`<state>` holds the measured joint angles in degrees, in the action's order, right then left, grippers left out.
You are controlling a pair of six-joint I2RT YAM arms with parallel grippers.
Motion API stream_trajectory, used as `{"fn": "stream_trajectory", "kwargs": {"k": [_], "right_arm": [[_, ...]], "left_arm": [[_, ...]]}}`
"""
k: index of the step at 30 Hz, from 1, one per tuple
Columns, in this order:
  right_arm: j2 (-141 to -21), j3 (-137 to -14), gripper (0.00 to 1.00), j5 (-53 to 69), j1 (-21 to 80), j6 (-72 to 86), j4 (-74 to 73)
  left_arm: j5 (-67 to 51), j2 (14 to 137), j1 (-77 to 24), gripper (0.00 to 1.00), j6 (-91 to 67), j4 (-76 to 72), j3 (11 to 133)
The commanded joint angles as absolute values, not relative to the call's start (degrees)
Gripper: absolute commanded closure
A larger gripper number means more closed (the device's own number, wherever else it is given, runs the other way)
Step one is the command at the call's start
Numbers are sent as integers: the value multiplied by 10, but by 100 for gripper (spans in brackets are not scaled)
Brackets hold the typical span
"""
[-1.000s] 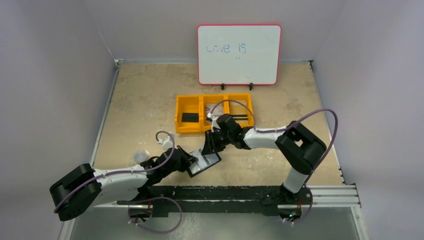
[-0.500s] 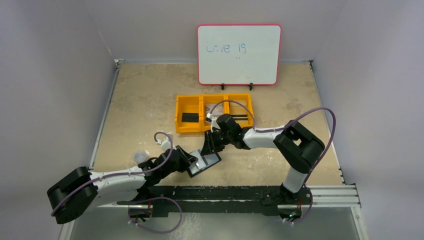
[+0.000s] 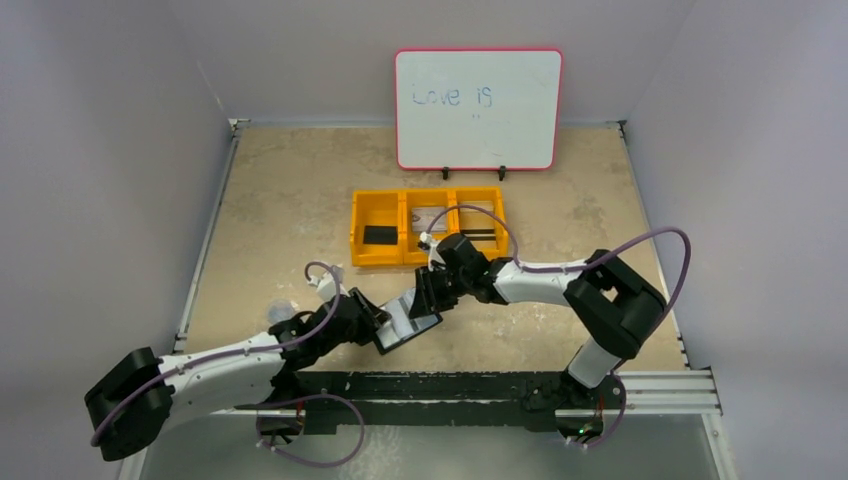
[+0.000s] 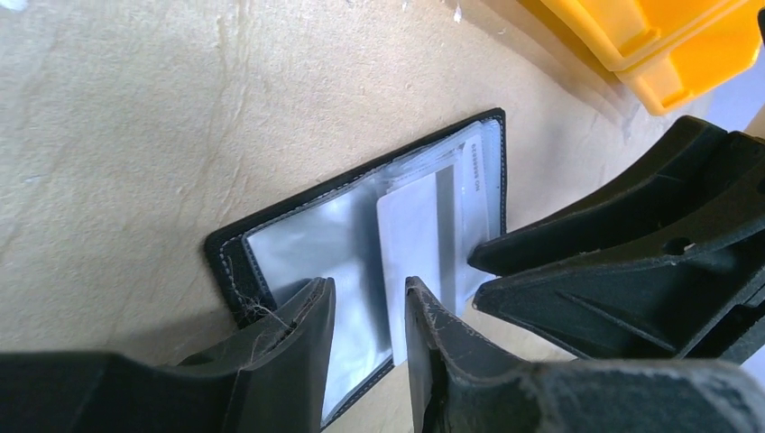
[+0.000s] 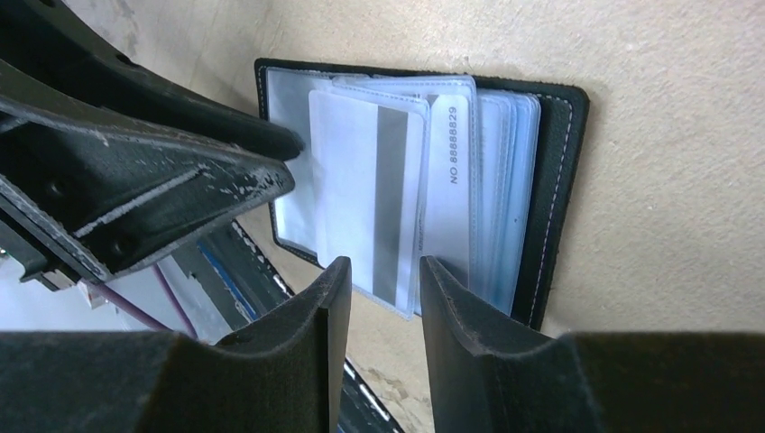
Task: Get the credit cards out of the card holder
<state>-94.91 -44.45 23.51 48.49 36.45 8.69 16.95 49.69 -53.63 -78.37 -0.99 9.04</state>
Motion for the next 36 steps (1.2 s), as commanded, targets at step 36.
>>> {"fn": "stream_trajectory", "kwargs": {"k": [36], "right_arm": [[-757,-257,58,151,486,195,342]], "left_arm": [[568,372,-536,46,-707,378,291]]}}
